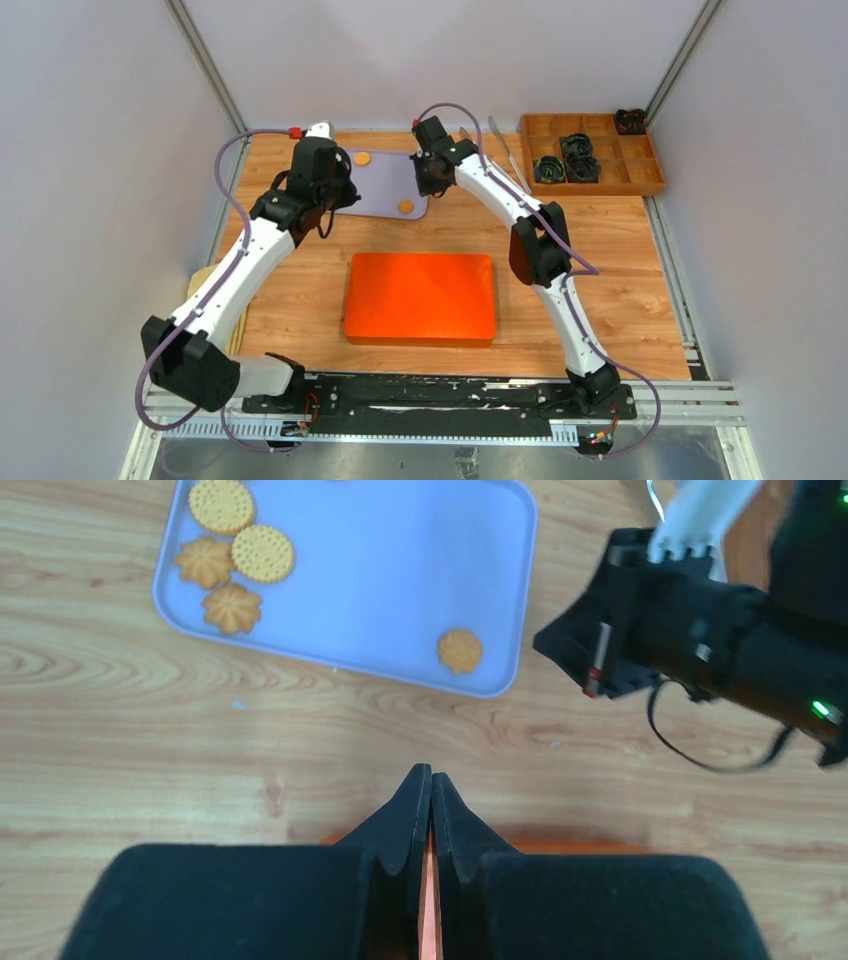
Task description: Pack the cookies
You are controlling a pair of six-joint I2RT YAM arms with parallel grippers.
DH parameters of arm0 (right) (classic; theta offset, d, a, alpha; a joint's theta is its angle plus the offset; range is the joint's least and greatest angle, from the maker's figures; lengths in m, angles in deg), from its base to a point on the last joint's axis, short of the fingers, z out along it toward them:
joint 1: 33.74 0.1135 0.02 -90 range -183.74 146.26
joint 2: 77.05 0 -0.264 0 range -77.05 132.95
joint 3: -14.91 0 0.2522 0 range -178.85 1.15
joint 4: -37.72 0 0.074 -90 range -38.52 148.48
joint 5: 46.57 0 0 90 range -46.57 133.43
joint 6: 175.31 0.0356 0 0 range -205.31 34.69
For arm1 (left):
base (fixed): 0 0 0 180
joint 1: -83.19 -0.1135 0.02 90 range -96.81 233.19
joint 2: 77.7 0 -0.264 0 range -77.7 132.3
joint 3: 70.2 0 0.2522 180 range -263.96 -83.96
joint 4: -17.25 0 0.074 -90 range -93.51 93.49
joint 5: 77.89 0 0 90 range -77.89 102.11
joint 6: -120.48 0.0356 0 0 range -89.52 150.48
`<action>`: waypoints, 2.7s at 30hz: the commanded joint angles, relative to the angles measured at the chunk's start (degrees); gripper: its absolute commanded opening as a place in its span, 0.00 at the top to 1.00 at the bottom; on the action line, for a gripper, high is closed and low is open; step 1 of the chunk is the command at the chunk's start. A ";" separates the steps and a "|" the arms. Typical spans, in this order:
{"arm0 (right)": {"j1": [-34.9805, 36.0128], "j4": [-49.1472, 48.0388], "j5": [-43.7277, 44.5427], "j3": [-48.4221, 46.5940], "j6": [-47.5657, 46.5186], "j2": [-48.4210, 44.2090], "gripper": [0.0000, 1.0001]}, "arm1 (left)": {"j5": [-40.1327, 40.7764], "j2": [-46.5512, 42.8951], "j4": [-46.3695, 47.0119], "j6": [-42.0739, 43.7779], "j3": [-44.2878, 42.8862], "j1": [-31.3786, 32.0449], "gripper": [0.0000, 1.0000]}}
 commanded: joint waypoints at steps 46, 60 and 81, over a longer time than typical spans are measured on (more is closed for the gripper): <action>-6.42 7.84 10.21 28.07 -3.82 -11.20 1.00 | -3.93 -8.20 1.49 2.60 12.00 -0.09 0.93; -9.73 4.99 16.01 18.57 -5.39 -15.32 1.00 | -4.86 -7.85 1.75 2.78 11.55 -0.09 0.93; -17.96 0.13 10.90 2.39 -11.74 0.47 0.57 | -4.81 -7.16 0.74 3.24 12.04 -0.09 0.93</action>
